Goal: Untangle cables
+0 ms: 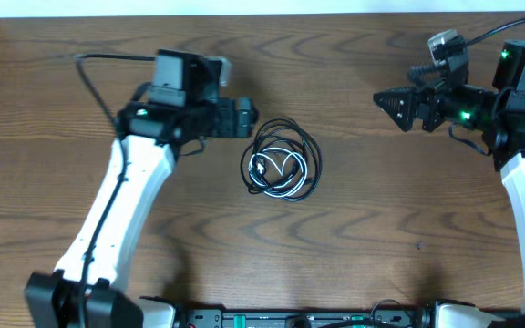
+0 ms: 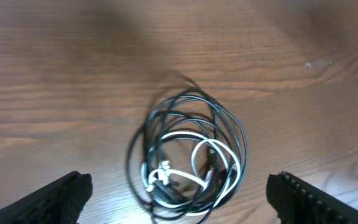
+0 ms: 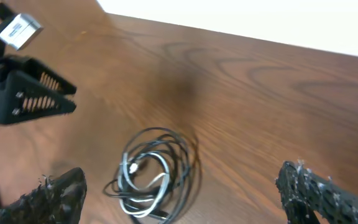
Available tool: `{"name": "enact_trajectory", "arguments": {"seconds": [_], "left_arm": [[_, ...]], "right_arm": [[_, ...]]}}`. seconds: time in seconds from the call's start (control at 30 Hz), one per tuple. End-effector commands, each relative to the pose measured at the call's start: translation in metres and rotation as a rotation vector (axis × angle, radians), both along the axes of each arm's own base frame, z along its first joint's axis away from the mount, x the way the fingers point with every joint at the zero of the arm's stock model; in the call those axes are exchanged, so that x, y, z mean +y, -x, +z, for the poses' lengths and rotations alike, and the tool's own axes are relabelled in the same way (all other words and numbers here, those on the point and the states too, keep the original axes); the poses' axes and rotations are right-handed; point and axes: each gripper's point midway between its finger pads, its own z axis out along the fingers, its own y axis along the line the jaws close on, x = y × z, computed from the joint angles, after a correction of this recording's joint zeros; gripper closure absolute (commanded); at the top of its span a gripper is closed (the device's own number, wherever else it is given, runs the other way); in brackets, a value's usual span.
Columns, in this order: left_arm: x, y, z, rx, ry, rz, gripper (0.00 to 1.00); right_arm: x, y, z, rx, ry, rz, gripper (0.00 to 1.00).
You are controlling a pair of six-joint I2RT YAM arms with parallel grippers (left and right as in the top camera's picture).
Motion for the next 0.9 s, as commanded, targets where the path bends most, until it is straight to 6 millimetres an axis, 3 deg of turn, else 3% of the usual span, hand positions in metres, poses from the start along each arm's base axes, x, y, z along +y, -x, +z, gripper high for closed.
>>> {"name": "enact_trajectory", "arguments": {"seconds": [0.0,0.1,0.23,0.43,0.53,0.67,0.87], "left_arm": [[-0.020,-0.007,-0.019,0.090,0.028,0.075,0.08],[-0.032,-0.005,-0.045,0.155,0.006,0.051,0.10],[-0.030,-0.007,-0.071,0.196,-0.049,0.063,0.11],[-0.015,-0.024,-0.091,0.161,-0.157,0.101,0.13],[-0.017,-0.033,-0.099,0.137,-0.167,0.086,0.16],[-0.025,-0.033,-0.123,0.189,-0.149,0.064,0.23],[-0.025,-0.029,-0.151,0.251,-0.165,0.058,0.44]], "right_arm": [[-0.010,-0.014,-0.012,0.062,0.016,-0.086,0.11],[-0.009,-0.018,-0.022,0.097,0.007,-0.090,0.11],[-0.006,-0.022,-0.037,0.135,0.007,-0.079,0.11],[0.010,-0.023,-0.050,0.169,0.009,-0.041,0.14],[0.018,-0.022,-0.051,0.166,0.011,-0.021,0.14],[0.025,-0.021,-0.050,0.163,0.012,-0.003,0.14],[0.025,-0.021,-0.050,0.159,0.013,-0.003,0.15]]}}
